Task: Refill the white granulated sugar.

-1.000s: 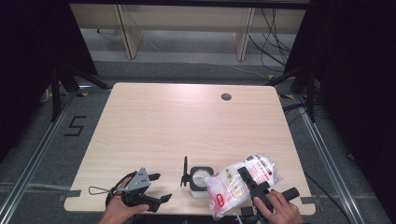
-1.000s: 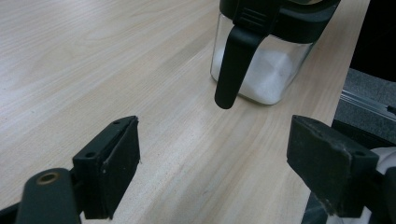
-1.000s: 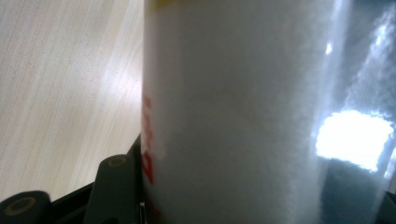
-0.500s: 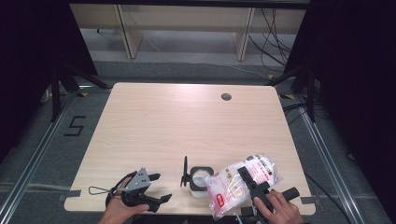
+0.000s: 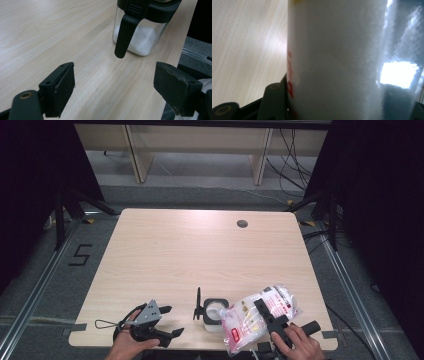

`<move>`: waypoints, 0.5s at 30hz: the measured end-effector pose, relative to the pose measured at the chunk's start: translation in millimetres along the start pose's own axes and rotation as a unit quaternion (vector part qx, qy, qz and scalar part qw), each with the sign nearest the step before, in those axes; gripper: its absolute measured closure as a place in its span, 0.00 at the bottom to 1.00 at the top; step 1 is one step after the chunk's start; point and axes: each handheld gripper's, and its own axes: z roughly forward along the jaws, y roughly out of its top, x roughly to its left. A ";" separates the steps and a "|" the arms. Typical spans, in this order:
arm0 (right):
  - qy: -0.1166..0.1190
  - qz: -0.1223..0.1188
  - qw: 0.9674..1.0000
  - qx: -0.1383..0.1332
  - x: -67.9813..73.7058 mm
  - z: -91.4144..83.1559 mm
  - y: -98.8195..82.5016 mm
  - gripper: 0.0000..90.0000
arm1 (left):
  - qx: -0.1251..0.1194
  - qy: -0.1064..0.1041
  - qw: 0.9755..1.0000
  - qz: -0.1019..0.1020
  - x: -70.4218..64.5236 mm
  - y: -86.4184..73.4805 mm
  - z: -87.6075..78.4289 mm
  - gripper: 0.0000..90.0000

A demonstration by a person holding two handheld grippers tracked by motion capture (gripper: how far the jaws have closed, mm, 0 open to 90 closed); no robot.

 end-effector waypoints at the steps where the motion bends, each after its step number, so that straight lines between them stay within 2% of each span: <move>1: 0.000 0.000 1.000 0.000 0.0 -0.1 0.2 0.51 | 0.000 0.000 1.000 0.000 0.0 0.1 -0.1 0.19; 3: 0.000 0.000 1.000 0.000 0.0 -0.4 0.4 0.51 | 0.000 0.000 1.000 0.005 0.3 0.2 -0.2 0.19; 4: 0.000 0.001 1.000 0.000 0.0 -0.3 0.4 0.52 | 0.001 -0.002 1.000 0.017 1.8 0.7 -0.3 0.19; 5: 0.000 0.001 1.000 0.000 -0.1 -0.2 0.5 0.52 | 0.000 0.000 1.000 0.001 0.1 0.0 0.0 0.19; 9: 0.000 -0.001 1.000 -0.001 -0.5 -0.4 0.3 0.52 | 0.000 0.001 1.000 0.005 0.3 0.2 -0.3 0.19; 10: 0.001 0.018 1.000 -0.001 2.5 0.2 0.3 0.52 | 0.001 -0.002 1.000 0.017 1.8 0.7 -0.3 0.19; 11: -0.001 0.007 1.000 -0.003 0.9 0.5 0.5 0.52 | 0.001 0.000 1.000 -0.001 -0.2 -0.1 -0.1 0.19; 12: 0.001 -0.001 1.000 -0.001 -0.4 0.0 0.2 0.52 | 0.001 0.000 1.000 0.000 0.0 0.1 -0.1 0.19; 15: -0.003 0.010 1.000 -0.003 0.9 0.3 0.5 0.52 | 0.000 0.000 1.000 0.001 -0.1 0.0 -0.1 0.19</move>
